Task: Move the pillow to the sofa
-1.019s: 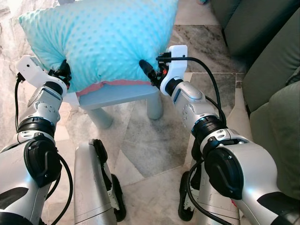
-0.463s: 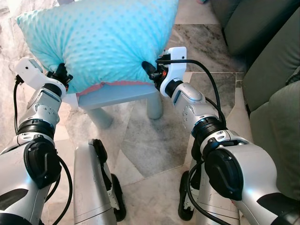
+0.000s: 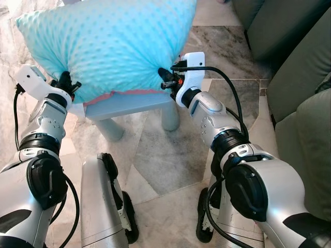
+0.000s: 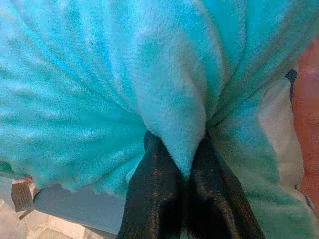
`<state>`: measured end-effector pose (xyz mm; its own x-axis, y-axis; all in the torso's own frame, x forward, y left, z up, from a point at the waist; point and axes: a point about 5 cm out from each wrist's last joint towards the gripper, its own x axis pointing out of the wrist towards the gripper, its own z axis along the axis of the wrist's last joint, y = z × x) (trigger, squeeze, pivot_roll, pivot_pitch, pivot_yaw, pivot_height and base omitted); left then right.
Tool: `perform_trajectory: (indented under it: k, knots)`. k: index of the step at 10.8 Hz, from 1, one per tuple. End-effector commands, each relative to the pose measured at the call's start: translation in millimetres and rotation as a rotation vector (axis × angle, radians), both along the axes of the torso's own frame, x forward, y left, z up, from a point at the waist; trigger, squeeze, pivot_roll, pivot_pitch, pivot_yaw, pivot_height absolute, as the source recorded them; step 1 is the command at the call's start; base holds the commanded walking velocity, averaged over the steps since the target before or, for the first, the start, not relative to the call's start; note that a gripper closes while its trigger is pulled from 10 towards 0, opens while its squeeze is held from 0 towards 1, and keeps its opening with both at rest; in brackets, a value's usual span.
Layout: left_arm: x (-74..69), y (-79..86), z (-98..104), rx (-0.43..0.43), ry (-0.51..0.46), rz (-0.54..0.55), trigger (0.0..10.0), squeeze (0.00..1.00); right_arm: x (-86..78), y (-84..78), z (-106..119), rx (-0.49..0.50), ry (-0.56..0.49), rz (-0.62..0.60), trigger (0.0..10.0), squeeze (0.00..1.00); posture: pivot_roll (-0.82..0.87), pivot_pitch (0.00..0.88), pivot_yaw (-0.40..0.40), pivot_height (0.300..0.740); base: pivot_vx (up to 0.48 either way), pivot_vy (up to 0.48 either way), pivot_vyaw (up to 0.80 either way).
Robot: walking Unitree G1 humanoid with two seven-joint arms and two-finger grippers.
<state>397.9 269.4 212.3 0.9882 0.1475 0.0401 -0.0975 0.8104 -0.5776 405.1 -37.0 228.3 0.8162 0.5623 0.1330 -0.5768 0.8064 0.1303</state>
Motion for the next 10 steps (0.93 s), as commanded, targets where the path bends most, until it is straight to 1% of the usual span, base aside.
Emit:
perform_trajectory:
  k: [1, 2, 3, 4, 5, 6, 7, 8, 9, 10]
  knots:
    - [-5.6, 3.0, -20.2, -0.004, 0.068, 0.008, 0.0, 0.0, -5.3, 8.5, -14.7, -0.012, 0.035, 0.031, 0.0, 0.0, -0.07, 0.541, 0.037, 0.454, 0.0, 0.0, 0.0]
    - [-5.3, 3.3, -16.4, 0.026, 0.043, 0.01, 0.0, 0.0, -5.8, 11.4, -8.2, -0.008, -0.003, 0.048, 0.0, 0.0, -0.07, 0.537, 0.039, 0.454, 0.0, 0.0, 0.0]
    - [-4.4, 1.3, -9.5, 0.079, -0.01, -0.007, 0.0, 0.0, -6.2, 13.3, -4.0, -0.011, -0.029, 0.063, 0.0, 0.0, -0.07, 0.527, 0.04, 0.454, 0.0, 0.0, 0.0]
    - [-6.9, 3.3, -7.0, 0.122, -0.063, -0.001, 0.0, 0.0, -5.9, 12.1, 0.2, -0.014, -0.058, 0.065, 0.0, 0.0, -0.07, 0.517, 0.041, 0.454, 0.0, 0.0, 0.0]
    - [-13.6, 9.4, -9.5, 0.177, -0.104, 0.027, 0.0, 0.0, -5.8, 8.0, 3.4, -0.011, -0.096, 0.068, 0.0, 0.0, -0.06, 0.486, 0.042, 0.454, 0.0, 0.0, 0.0]
    - [-21.0, 14.6, -11.7, 0.202, -0.139, 0.043, 0.0, 0.0, -6.2, 2.4, 4.1, -0.013, -0.131, 0.072, 0.0, 0.0, -0.06, 0.464, 0.045, 0.454, 0.0, 0.0, 0.0]
    - [-33.4, 25.7, -15.8, 0.132, -0.177, 0.088, 0.0, 0.0, -8.0, -7.0, -0.9, -0.016, -0.164, 0.073, 0.0, 0.0, -0.06, 0.425, 0.051, 0.454, 0.0, 0.0, 0.0]
    - [-46.5, 28.9, -16.5, 0.233, -0.207, 0.102, 0.0, 0.0, -10.5, -14.7, -8.0, -0.019, -0.184, 0.058, 0.0, 0.0, -0.07, 0.377, 0.055, 0.454, 0.0, 0.0, 0.0]
    - [-55.8, 25.4, -16.6, 0.286, -0.236, 0.097, 0.0, 0.0, -13.0, -20.0, -14.0, -0.008, -0.191, 0.039, 0.0, 0.0, -0.07, 0.345, 0.059, 0.454, 0.0, 0.0, 0.0]
    - [-61.6, 22.1, -16.4, 0.315, -0.255, 0.102, 0.0, 0.0, -16.8, -21.5, -18.8, -0.022, -0.213, 0.045, 0.0, 0.0, -0.08, 0.292, 0.065, 0.454, 0.0, 0.0, 0.0]
